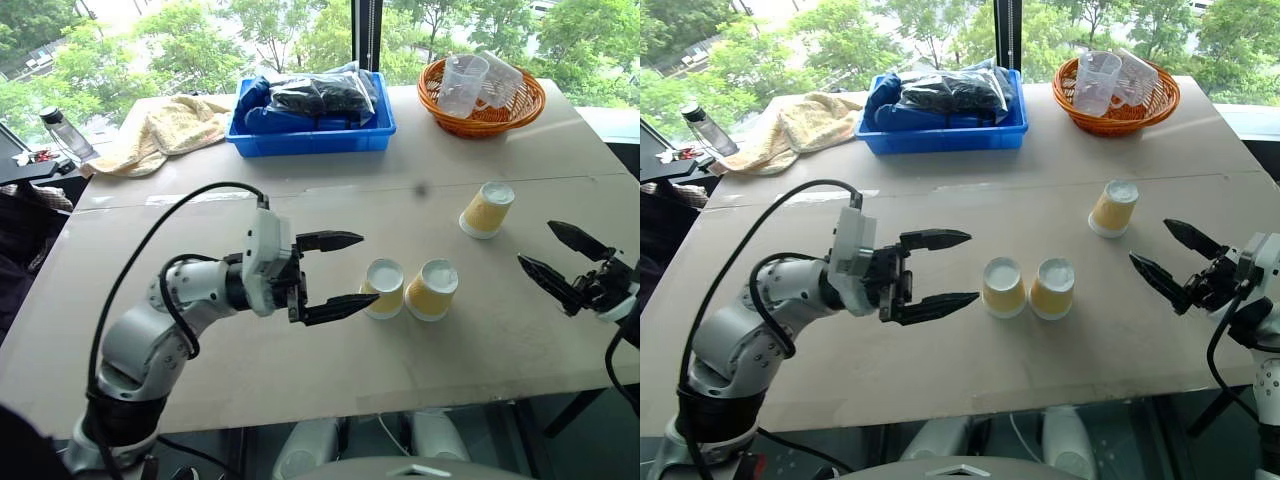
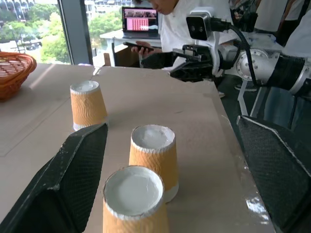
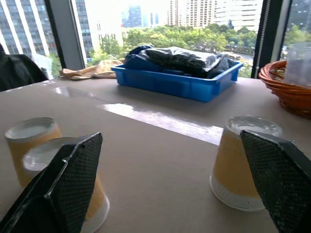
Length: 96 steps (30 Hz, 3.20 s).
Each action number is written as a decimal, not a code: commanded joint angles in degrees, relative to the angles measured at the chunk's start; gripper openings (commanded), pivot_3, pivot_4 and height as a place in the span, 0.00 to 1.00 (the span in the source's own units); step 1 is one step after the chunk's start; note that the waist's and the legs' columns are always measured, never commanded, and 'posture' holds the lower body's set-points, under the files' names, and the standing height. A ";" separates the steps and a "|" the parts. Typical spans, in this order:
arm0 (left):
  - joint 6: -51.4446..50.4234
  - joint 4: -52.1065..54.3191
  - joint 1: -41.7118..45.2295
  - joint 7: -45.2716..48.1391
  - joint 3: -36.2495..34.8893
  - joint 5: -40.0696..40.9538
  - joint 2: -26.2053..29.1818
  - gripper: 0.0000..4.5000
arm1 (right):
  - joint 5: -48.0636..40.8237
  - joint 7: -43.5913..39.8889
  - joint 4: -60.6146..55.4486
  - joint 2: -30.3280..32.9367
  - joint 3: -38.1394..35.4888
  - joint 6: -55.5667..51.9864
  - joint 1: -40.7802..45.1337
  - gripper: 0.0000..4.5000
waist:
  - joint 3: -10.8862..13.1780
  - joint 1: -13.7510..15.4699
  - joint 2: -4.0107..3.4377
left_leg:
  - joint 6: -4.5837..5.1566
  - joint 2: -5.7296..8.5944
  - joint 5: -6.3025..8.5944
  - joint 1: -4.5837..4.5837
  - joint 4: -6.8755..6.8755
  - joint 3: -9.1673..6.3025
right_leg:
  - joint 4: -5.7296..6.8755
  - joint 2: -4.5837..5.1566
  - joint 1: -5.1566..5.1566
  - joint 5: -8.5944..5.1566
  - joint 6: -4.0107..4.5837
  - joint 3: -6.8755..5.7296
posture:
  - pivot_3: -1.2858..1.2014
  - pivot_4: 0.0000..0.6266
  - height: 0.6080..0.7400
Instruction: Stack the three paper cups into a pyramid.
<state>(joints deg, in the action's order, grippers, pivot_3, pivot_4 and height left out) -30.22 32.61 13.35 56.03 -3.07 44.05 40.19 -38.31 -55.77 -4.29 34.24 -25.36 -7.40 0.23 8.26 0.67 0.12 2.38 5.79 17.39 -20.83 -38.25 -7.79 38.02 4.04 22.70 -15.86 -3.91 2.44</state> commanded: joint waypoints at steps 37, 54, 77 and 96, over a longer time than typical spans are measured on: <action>-9.35 -8.70 0.59 11.42 -22.90 8.39 22.93 1.00 | 19.39 16.00 30.58 -9.64 13.90 4.08 33.39 0.63 | 0.19 -3.23 -0.19 | -0.01 0.01 -0.01 -0.91 0.01 0.15 | 0.09 -0.01 1.02 0.01 0.01 -0.07 | 0.52 0.24 1.00; -5.82 -9.78 1.79 13.13 -21.26 6.13 22.53 1.00 | -5.92 2.07 -17.79 0.34 21.06 -28.48 21.28 0.41 | 0.22 -2.88 -0.25 | -0.01 0.00 -0.01 -1.05 -0.05 0.02 | 0.08 0.02 1.07 0.01 0.01 -0.09 | 0.52 0.24 1.00; -6.02 -11.13 4.67 14.75 -18.08 5.66 22.81 1.00 | -4.21 0.12 -21.54 3.40 23.92 -27.32 19.99 1.00 | 0.21 -2.80 -0.23 | -0.01 0.02 -0.01 -1.02 -0.14 0.03 | 0.16 0.03 1.04 0.02 0.00 -0.11 | 0.52 0.24 1.00; -2.33 -9.03 -6.89 11.08 -14.21 1.04 14.21 1.00 | -4.74 -9.12 -20.56 14.59 2.71 -20.43 -4.65 1.00 | 0.19 -1.69 -0.20 | 0.00 0.01 -0.01 -0.96 -0.14 0.10 | 0.15 0.05 0.95 0.02 0.00 -0.07 | 0.52 0.24 1.00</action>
<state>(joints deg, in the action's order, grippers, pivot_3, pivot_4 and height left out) -34.81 21.82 7.45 69.08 -17.85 46.17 56.55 -45.80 -63.84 -26.41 50.04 -21.20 -32.99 -3.76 8.45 -1.02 -0.08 2.39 5.80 17.38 -21.80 -38.42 -7.69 38.19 4.08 23.64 -15.84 -3.91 2.39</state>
